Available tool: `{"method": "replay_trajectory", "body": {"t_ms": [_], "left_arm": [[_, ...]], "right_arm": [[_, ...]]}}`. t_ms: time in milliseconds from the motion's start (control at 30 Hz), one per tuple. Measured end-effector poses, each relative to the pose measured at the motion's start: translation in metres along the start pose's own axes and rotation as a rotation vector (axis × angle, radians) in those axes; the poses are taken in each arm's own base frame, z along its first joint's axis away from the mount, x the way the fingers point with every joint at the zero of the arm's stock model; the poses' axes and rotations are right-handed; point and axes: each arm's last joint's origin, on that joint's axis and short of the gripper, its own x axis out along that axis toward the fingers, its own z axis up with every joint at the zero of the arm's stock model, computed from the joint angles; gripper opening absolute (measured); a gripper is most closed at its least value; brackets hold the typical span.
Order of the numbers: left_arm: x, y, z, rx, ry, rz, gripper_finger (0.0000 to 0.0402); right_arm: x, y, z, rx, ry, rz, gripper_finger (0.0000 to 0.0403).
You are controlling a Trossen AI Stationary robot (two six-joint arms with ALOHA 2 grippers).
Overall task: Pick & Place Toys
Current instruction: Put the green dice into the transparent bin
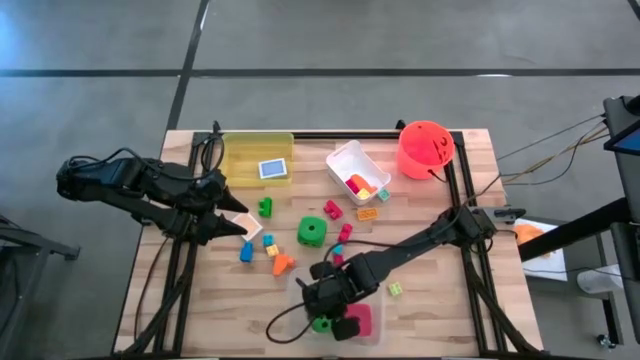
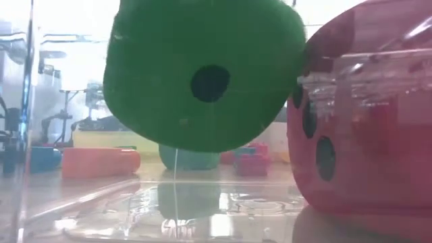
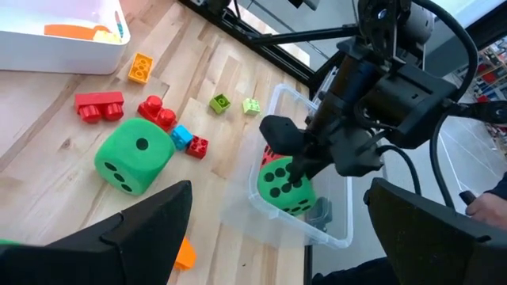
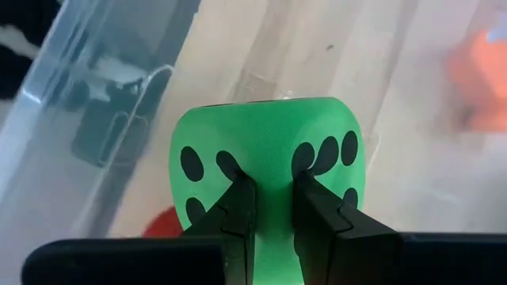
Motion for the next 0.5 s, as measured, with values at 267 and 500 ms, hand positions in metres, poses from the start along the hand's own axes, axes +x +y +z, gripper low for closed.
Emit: {"method": "replay_trajectory", "body": {"t_ms": [267, 500], "left_arm": [[0.0, 0.001, -0.002, -0.001, 0.018, 0.014, 0.0369], [0.0, 0.002, -0.003, -0.001, 0.026, 0.02, 0.0369]], "right_arm": [[0.001, 0.008, -0.001, -0.362, 0.001, 0.011, 0.0045], [0.002, 0.018, -0.002, -0.595, 0.006, -0.055, 0.0045]]}}
